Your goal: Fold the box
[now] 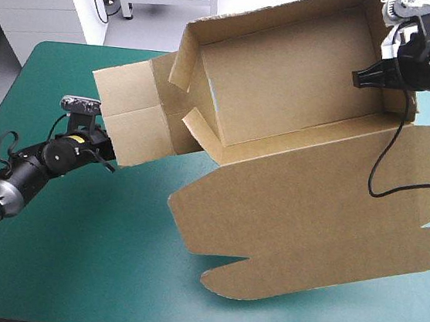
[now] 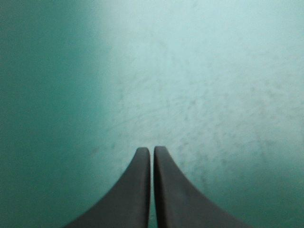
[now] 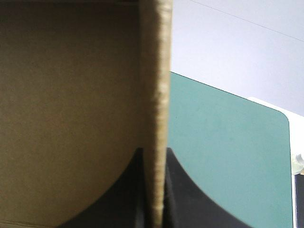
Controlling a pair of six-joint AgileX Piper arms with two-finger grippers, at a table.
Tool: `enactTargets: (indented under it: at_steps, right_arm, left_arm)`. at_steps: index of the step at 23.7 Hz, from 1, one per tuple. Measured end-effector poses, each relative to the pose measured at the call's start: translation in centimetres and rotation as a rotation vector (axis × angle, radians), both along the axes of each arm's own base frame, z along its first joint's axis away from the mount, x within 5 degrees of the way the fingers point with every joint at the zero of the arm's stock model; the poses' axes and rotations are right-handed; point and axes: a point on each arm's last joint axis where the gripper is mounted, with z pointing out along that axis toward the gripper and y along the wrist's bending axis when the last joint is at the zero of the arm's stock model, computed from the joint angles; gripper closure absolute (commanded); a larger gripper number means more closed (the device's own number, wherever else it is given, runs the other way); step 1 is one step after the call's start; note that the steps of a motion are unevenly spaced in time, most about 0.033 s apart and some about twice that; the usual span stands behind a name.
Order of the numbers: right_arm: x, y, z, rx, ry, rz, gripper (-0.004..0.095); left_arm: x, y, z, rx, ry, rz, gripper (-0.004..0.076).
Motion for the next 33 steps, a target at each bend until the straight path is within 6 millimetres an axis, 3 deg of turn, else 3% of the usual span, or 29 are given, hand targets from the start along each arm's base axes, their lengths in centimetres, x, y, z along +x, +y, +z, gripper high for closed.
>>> enactTargets:
  at_steps: [3,5,10,14,16,18,26,33]
  right_arm:
    - [0.0,0.0,0.0,-0.001,0.0,-0.001,0.0928]
    - [0.0,0.0,0.0,-0.002,0.0,-0.001,0.0928]
    - [0.0,0.0,0.0,-0.001,0.0,-0.001,0.0928]
    - [0.0,0.1,0.0,0.005,0.001,0.006,0.0928]
    - [0.0,0.2,0.0,0.015,0.003,0.02,0.0928]
    - [0.0,0.3,0.0,0.02,0.004,0.028,0.0928]
    - [0.0,0.3,-0.1,0.02,0.006,0.028,0.0928]
    - [1.5,0.6,-1.1,0.014,0.042,0.027,0.0927]
  left_arm:
    - [0.6,-1.1,3.3,-0.09,-0.086,-0.082,0.0708]
    - [0.8,-1.8,4.2,-0.199,-0.116,-0.134,0.0708]
    - [2.3,-1.4,3.5,-0.382,-0.14,-0.205,0.0708]
    - [4.1,-1.8,0.7,-0.55,-0.076,-0.292,0.0718]
    - [3.7,-3.0,0.4,-0.631,-0.065,-0.497,0.0719]
    - [3.4,-3.4,0.7,-0.655,-0.072,-0.565,0.072]
    - [2.5,-3.8,1.8,-0.699,-0.096,-0.672,0.0733]
    - [0.6,-3.9,6.8,-0.644,-0.247,-0.743,0.0733]
